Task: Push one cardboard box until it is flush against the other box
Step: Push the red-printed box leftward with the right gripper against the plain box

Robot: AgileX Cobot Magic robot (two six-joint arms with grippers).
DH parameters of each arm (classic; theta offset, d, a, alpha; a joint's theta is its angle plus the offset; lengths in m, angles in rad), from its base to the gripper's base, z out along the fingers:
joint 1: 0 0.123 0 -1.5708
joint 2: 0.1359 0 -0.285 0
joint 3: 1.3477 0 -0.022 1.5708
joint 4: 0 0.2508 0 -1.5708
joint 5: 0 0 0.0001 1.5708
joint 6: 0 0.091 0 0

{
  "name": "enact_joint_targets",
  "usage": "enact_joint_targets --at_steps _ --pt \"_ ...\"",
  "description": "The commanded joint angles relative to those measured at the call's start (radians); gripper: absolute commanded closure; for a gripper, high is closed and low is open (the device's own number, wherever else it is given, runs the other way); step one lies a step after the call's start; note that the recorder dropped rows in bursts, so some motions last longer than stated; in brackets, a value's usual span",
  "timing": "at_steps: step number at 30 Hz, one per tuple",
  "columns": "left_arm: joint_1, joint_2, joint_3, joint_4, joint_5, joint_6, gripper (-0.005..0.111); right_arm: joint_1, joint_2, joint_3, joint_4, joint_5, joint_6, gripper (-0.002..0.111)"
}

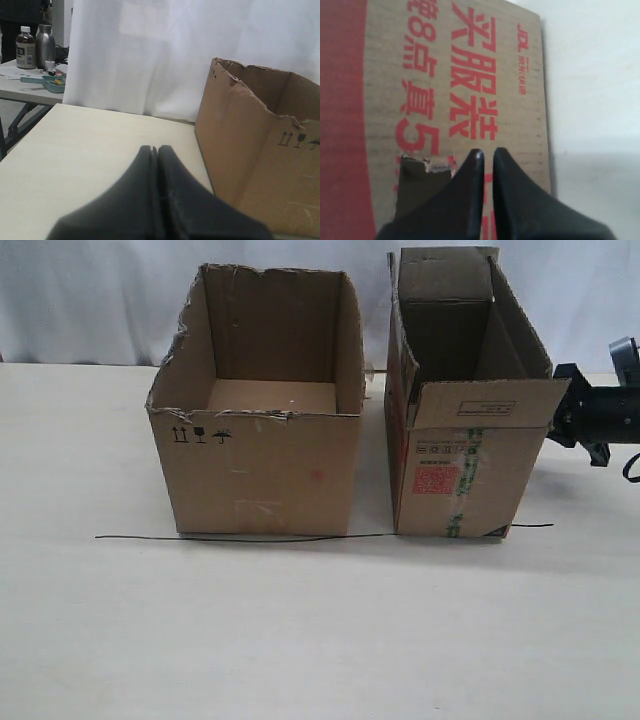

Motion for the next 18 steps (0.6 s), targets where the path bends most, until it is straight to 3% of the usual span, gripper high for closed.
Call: enact_joint_targets --at_steps 1,18 --pt "0.0 -0.002 0.003 -0.01 -0.005 0.0 0.107 0.033 0.01 -0.007 0.027 -0.041 -0.015 0.103" --pt "0.0 -0.002 0.003 -0.01 -0.005 0.0 0.107 0.136 0.074 -0.007 0.141 -0.027 -0.021 0.103"
